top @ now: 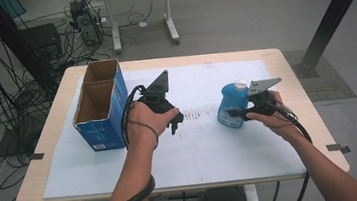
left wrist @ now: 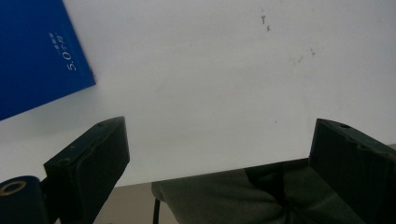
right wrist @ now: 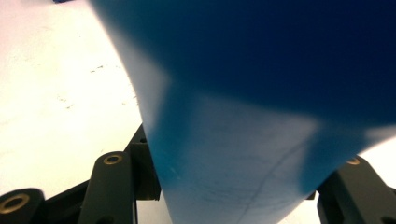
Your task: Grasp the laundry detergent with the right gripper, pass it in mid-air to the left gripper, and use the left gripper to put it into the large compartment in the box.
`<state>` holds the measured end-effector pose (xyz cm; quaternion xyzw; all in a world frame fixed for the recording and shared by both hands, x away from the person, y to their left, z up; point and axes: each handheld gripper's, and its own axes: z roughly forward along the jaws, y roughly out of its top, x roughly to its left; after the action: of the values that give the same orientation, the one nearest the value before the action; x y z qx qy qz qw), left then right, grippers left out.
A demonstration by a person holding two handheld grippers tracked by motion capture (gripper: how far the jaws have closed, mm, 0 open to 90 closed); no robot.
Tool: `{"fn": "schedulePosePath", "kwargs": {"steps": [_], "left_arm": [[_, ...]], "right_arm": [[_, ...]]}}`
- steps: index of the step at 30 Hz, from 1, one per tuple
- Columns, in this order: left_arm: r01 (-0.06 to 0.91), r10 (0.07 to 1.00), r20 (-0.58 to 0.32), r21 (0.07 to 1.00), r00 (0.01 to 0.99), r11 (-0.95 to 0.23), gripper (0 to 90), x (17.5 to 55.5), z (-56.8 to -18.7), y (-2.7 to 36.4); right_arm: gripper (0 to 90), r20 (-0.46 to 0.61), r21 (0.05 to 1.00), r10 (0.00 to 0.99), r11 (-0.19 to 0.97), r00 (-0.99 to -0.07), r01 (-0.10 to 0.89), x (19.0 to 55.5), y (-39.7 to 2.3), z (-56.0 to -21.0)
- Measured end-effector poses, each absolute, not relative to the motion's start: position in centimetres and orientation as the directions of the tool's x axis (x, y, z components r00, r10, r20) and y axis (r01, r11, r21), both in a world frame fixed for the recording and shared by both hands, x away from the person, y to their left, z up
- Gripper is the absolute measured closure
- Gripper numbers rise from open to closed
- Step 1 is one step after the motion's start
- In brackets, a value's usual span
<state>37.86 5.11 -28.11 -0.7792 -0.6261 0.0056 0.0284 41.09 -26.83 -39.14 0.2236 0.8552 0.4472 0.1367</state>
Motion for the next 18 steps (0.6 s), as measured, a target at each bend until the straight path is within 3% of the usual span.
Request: {"fn": "schedulePosePath", "kwargs": {"steps": [18], "left_arm": [[0.977, 0.978, 0.027, -0.046, 0.208, -0.207, 5.6, 37.79, -27.91, 5.45]], "right_arm": [[44.8, -0.030, 0.821, 0.503, 0.505, -0.864, 0.266, 41.18, -26.81, -39.03]]}}
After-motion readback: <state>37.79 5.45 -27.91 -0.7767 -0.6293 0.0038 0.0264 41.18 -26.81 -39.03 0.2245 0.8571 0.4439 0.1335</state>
